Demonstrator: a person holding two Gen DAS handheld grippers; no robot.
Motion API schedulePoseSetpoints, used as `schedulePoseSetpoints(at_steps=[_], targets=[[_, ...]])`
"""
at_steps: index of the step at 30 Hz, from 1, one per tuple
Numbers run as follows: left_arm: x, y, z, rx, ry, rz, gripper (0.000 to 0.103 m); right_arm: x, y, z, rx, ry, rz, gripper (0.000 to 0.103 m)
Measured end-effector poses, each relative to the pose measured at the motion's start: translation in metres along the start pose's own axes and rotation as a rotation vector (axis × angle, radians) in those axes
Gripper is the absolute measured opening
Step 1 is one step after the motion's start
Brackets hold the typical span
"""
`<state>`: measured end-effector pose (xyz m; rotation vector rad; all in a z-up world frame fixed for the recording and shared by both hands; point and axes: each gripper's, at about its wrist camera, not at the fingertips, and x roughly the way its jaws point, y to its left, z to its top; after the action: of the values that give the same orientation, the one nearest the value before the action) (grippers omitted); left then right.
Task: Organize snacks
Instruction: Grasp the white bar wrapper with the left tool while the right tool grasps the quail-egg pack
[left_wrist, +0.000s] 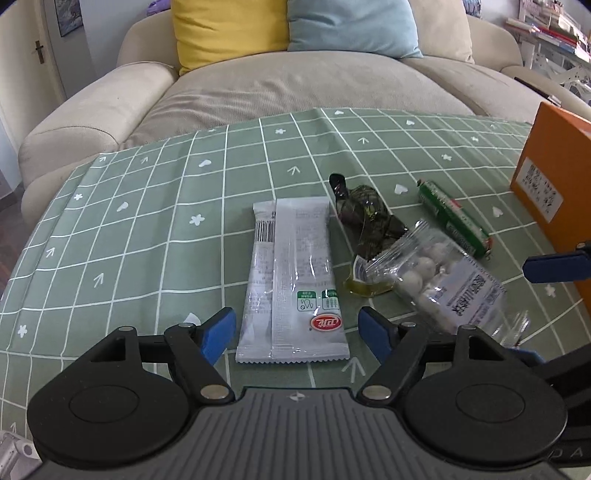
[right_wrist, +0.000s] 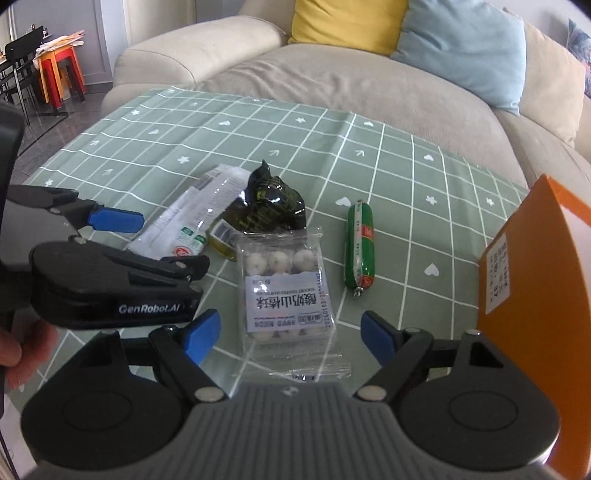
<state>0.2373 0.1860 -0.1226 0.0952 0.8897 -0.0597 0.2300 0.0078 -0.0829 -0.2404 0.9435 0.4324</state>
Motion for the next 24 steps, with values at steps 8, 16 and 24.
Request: schedulePoseSetpoints(at_steps=[8, 16, 24], targets=[[0.010, 0.006, 0.005, -0.053, -0.012, -0.022, 0.095, 0.016, 0.000, 0.004, 0.017, 0.036, 0.021, 0.071], [0.006, 0.002, 0.004, -0.040, -0.012, -0.043, 0.080, 0.021, 0.000, 0.001, 0.043, 0.059, 0.030, 0.061], [0.000, -0.001, 0.003, -0.038, 0.004, -0.064, 0.062, 0.013, -0.003, -0.007, 0.081, 0.074, 0.025, 0.060]])
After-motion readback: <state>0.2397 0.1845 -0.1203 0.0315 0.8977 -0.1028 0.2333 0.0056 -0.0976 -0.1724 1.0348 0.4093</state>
